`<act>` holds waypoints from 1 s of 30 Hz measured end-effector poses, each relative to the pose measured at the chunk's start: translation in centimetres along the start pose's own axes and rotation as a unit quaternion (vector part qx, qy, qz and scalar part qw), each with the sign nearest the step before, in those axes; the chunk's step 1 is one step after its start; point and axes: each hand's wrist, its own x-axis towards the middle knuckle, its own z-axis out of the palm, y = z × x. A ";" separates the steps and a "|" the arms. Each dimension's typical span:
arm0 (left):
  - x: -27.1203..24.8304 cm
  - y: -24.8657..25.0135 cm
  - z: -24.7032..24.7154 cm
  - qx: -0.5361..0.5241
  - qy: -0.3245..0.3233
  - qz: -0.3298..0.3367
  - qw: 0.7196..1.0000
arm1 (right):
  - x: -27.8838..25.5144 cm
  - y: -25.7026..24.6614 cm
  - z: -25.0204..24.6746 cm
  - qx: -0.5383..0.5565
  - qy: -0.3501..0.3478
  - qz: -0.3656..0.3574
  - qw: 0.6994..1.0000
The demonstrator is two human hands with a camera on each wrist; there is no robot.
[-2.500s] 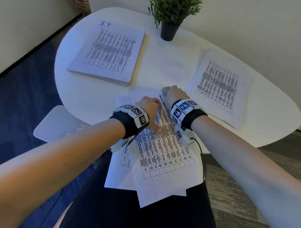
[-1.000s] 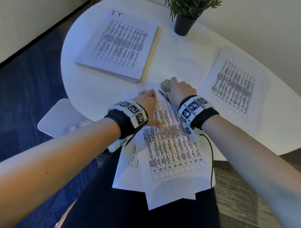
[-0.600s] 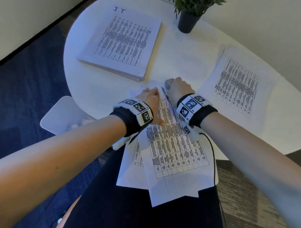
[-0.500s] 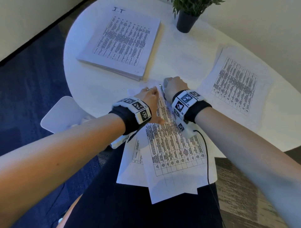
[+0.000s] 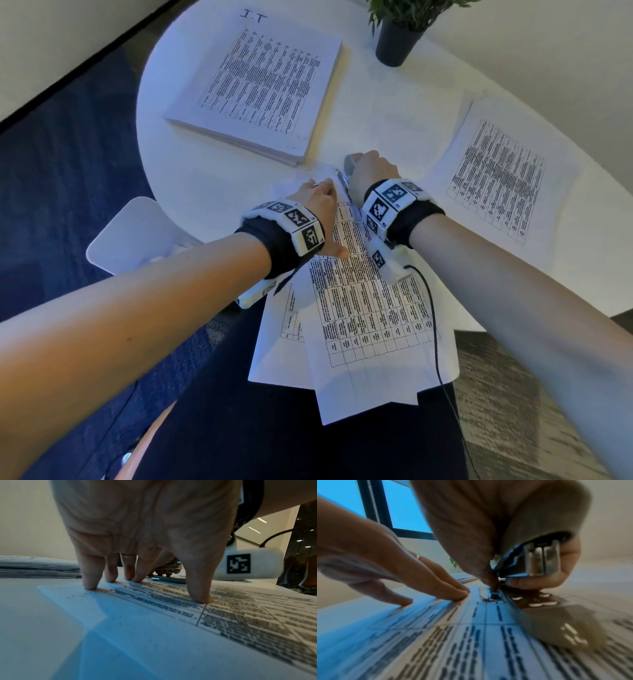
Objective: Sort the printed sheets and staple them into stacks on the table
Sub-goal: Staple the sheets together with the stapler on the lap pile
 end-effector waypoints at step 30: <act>-2.3 -2.9 -1.6 -0.087 0.020 -0.055 0.994 | -0.6 4.6 -1.6 0.141 -0.021 -0.016 0.990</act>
